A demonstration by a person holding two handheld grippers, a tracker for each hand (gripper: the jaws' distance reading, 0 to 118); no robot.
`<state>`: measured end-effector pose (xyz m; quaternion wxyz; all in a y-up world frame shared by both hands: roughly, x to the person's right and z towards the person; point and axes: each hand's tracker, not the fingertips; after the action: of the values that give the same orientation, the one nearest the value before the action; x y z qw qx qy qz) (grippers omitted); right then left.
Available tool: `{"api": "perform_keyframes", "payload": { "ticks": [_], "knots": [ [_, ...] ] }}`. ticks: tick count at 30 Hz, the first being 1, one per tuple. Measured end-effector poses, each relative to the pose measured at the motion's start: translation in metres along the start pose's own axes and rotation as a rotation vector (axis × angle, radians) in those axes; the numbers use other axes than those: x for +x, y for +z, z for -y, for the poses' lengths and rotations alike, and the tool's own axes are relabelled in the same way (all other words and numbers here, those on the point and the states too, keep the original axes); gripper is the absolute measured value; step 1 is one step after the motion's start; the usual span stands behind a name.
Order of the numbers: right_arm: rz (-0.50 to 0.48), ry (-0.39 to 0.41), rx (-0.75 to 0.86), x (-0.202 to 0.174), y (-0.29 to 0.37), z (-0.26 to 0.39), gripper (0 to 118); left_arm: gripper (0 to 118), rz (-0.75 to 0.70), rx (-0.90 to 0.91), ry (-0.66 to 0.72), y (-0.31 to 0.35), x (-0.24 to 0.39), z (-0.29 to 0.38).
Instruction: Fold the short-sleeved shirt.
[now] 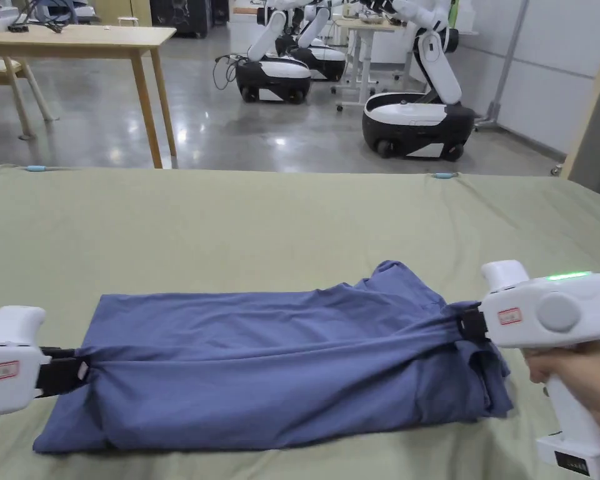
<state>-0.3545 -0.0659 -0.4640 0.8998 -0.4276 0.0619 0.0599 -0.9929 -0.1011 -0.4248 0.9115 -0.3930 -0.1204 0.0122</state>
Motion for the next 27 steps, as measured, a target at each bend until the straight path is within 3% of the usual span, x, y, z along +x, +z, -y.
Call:
{"api": "perform_keyframes", "payload": {
  "ticks": [4, 8, 9, 10, 11, 12, 13, 14, 19, 20, 21, 22, 23, 24, 27],
  "knots": [
    [0.063, 0.025, -0.129, -0.003, -0.062, 0.005, 8, 9, -0.041, -0.082, 0.000, -0.032, 0.002, 0.002],
    [0.094, 0.052, -0.112, -0.009, -0.067, 0.008, 8, 10, -0.040, -0.051, 0.020, -0.033, 0.000, 0.012],
    [0.090, 0.058, -0.114, -0.007, -0.063, 0.006, 8, 20, -0.050, -0.041, 0.046, -0.031, -0.001, 0.014],
    [0.084, 0.061, -0.112, -0.004, -0.058, 0.004, 10, 50, -0.115, -0.024, 0.052, -0.023, -0.002, 0.013],
    [0.056, 0.053, -0.070, 0.000, -0.047, 0.002, 28, 108, -0.141, -0.031, 0.069, -0.017, -0.006, 0.013],
    [0.055, 0.039, -0.023, 0.003, -0.035, 0.003, 61, 118, -0.116, -0.048, 0.068, -0.013, -0.009, 0.013],
    [0.019, 0.021, 0.030, 0.008, -0.018, 0.006, 101, 114, -0.013, 0.019, 0.054, -0.003, -0.012, 0.015],
    [0.014, 0.007, 0.084, 0.012, 0.005, 0.013, 118, 114, -0.031, 0.065, 0.096, 0.014, -0.016, 0.022],
    [-0.060, -0.055, 0.271, 0.014, 0.134, 0.080, 112, 110, -0.106, 0.275, 0.101, 0.127, -0.003, 0.078],
    [-0.105, -0.071, 0.320, 0.014, 0.157, 0.101, 99, 96, -0.099, 0.324, 0.089, 0.148, 0.003, 0.096],
    [-0.128, -0.083, 0.358, 0.005, 0.182, 0.117, 78, 77, -0.108, 0.359, 0.092, 0.165, 0.010, 0.113],
    [-0.143, -0.090, 0.383, 0.000, 0.198, 0.136, 42, 51, -0.121, 0.384, 0.086, 0.182, 0.018, 0.131],
    [-0.128, -0.101, 0.392, -0.004, 0.211, 0.153, 0, 12, -0.139, 0.385, 0.093, 0.199, 0.029, 0.147],
    [-0.090, -0.102, 0.367, -0.011, 0.217, 0.167, 0, 0, -0.157, 0.381, 0.093, 0.208, 0.038, 0.162],
    [-0.073, -0.064, 0.354, -0.030, 0.234, 0.193, 0, 0, -0.195, 0.328, 0.143, 0.217, 0.050, 0.189]
  ]
}}
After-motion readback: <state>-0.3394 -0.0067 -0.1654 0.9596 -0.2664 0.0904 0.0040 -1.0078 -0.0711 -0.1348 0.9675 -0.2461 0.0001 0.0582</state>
